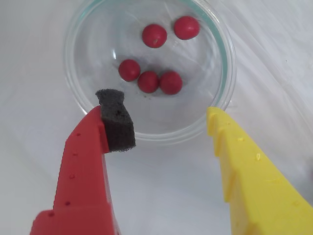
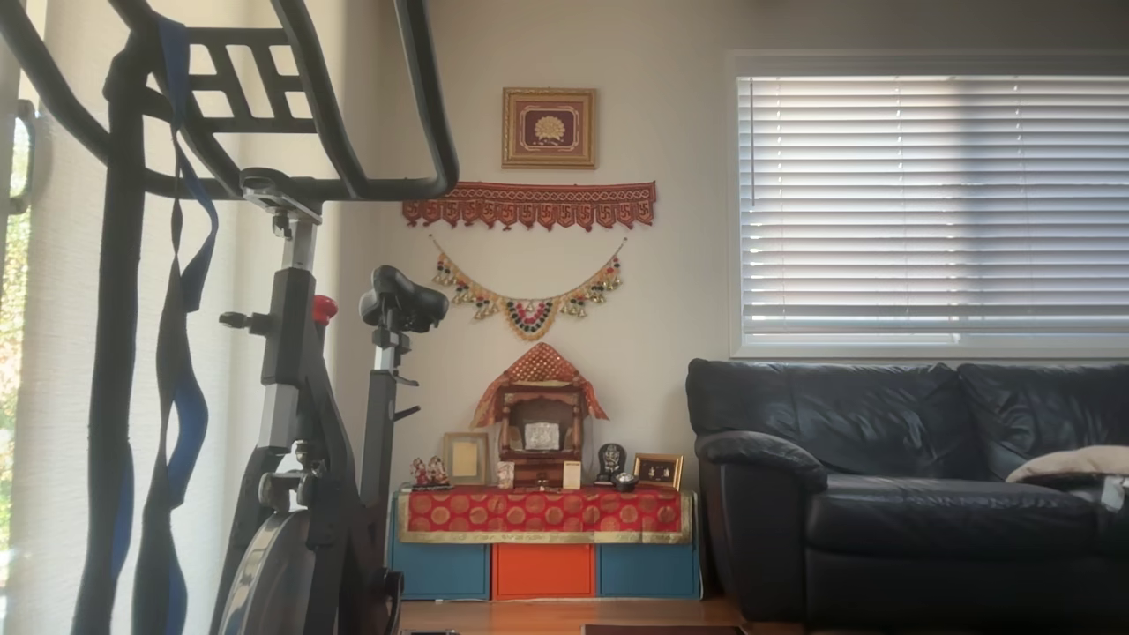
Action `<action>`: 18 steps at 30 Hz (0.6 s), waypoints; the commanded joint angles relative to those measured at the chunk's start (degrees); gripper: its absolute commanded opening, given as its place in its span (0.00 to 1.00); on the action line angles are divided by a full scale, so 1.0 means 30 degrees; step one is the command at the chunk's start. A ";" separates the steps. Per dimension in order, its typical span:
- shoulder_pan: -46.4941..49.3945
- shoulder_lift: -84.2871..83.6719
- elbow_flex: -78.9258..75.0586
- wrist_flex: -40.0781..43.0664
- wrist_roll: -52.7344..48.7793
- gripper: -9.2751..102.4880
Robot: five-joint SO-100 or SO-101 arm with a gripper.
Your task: Sort medicines into box.
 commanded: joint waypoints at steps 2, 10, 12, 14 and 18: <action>-0.0381 -0.0820 -0.1729 -0.0674 0.0264 0.36; -0.0645 -0.2871 -0.2139 -0.2109 0.0938 0.37; -0.0703 -0.3574 -0.2578 -0.2168 0.1084 0.37; -0.0850 -0.3926 -0.2695 -0.2314 0.1289 0.37; -0.1143 -0.4658 -0.2725 -0.3135 0.1963 0.36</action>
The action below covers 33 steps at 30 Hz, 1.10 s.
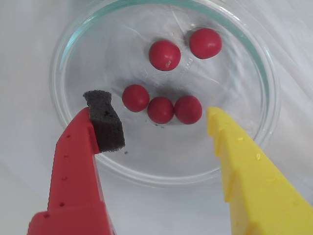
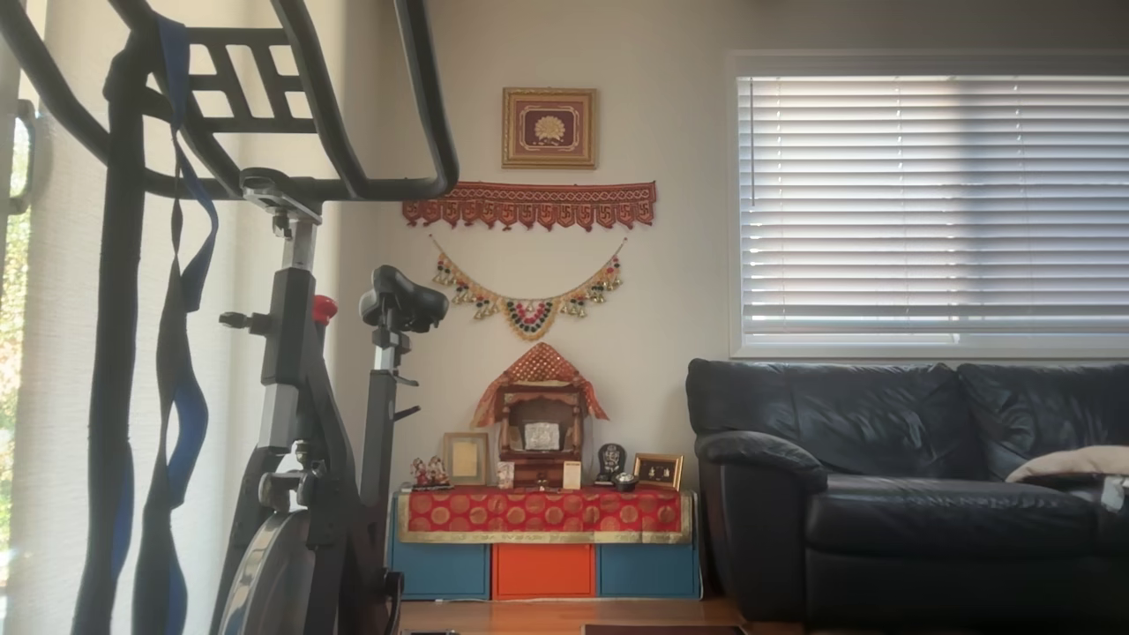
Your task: Sort medicines into box.
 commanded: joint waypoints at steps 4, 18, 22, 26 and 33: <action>-0.0410 -0.1143 -0.2109 -0.0967 0.0527 0.35; -0.0088 -0.2842 -0.2314 -0.2402 0.0557 0.33; 0.0088 -0.3516 -0.1992 -0.2988 0.0293 0.33; 0.0146 -0.4219 -0.1904 -0.3516 0.0176 0.34; 0.0293 -0.4512 -0.1729 -0.3984 -0.0059 0.33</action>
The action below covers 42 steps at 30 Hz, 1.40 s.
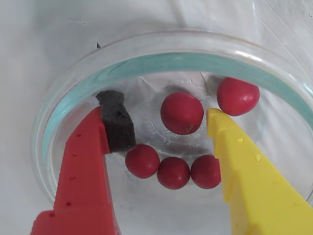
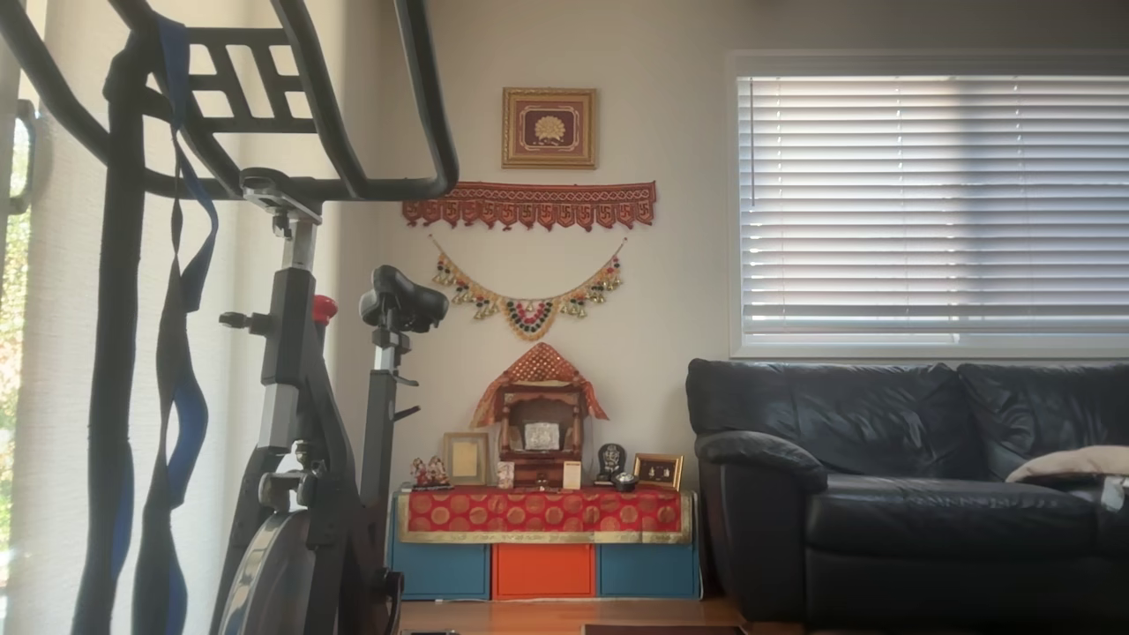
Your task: Sort medicines into box.
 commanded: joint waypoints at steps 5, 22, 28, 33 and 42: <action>0.0439 0.0527 -0.0410 -0.1084 -0.0352 0.32; 0.0410 0.0000 -0.0234 -0.1201 -0.0557 0.31; 0.0322 -0.0498 -0.0234 -0.1465 -0.0645 0.27; 0.0264 -0.0527 -0.0088 -0.1465 -0.0703 0.20; 0.0146 -0.0645 -0.0088 -0.1143 -0.0615 0.10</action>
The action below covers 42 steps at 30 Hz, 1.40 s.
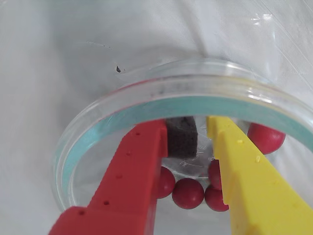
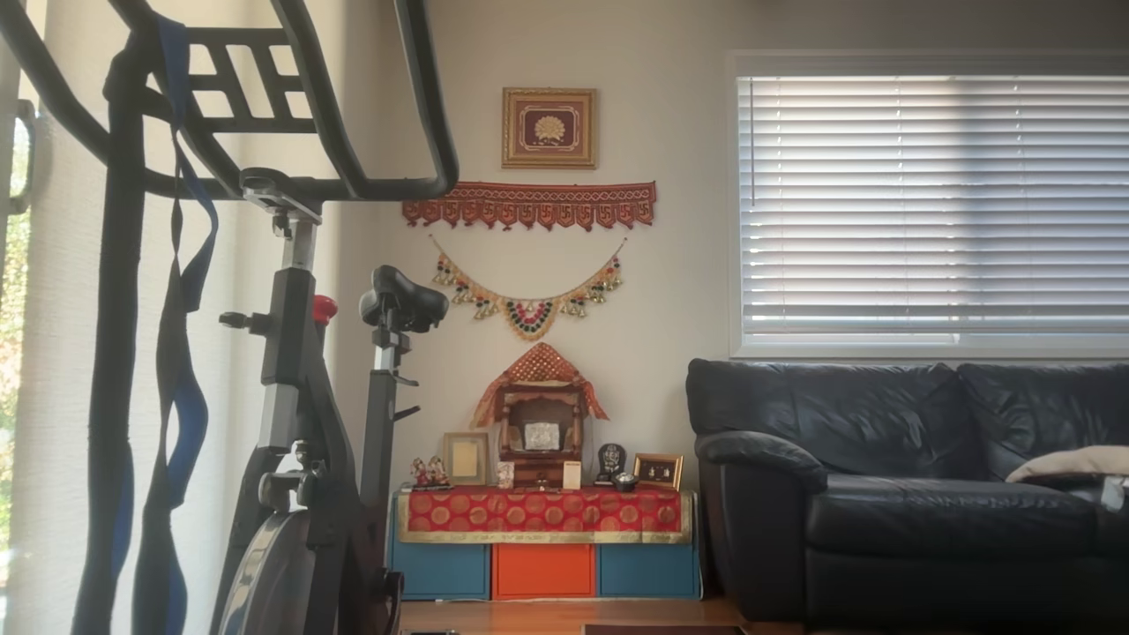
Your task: Sort medicines into box.
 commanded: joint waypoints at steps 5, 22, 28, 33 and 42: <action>-0.0293 0.0029 -0.0498 0.0322 0.0439 0.12; -0.0352 0.1436 -0.2227 0.3662 0.1377 0.28; -0.0293 0.2725 -0.2197 0.4512 0.1465 0.34; -0.0205 0.3486 -0.2197 0.5127 0.1465 0.34; -0.0703 0.3574 -0.1055 0.4687 0.1465 0.34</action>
